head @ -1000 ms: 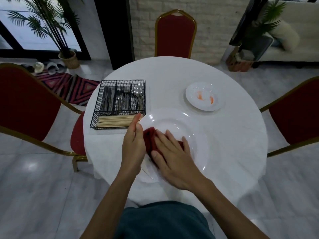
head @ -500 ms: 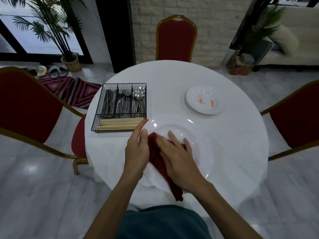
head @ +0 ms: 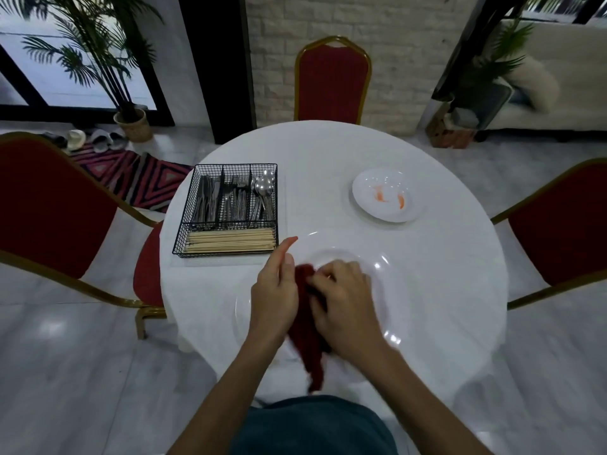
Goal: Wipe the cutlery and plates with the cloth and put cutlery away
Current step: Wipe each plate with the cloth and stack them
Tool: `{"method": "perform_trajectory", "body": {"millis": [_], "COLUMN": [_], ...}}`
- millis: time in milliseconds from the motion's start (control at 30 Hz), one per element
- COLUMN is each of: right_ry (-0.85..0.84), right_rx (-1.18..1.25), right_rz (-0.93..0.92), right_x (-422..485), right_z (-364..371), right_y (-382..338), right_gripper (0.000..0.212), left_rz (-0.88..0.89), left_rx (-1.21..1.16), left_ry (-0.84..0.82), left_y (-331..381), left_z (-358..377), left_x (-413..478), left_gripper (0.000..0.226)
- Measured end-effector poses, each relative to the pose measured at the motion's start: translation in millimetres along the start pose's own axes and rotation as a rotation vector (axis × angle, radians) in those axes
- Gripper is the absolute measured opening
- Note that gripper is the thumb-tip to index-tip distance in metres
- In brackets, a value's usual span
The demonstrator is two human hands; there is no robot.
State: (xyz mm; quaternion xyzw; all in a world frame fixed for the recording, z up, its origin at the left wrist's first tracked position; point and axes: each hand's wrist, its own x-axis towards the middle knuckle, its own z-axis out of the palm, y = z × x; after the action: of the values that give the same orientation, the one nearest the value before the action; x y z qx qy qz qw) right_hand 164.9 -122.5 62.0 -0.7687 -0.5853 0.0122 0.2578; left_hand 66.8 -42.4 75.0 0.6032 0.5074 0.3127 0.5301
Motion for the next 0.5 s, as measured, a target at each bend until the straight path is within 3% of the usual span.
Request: {"method": "perform_trajectory", "body": {"millis": [100, 267, 433, 500], "right_ry": [0.068, -0.105, -0.310, -0.314], "right_rx": [-0.097, -0.041, 0.312, 0.515], "right_rz": [0.135, 0.254, 0.167, 0.250], "right_x": [19, -5, -21, -11], "right_z": [-7, -20, -14, -14], "right_y": [30, 40, -19, -32], "right_gripper": [0.018, 0.033, 0.036, 0.035], "left_rz": [-0.009, -0.057, -0.081, -0.067], "left_rx": [-0.036, -0.083, -0.091, -0.068], "left_ry": [0.005, 0.066, 0.070, 0.044], "left_y": [0, 4, -1, 1], "left_z": [-7, -29, -20, -11], "left_x": [2, 20, 15, 11], "left_gripper": [0.033, 0.030, 0.033, 0.034]}}
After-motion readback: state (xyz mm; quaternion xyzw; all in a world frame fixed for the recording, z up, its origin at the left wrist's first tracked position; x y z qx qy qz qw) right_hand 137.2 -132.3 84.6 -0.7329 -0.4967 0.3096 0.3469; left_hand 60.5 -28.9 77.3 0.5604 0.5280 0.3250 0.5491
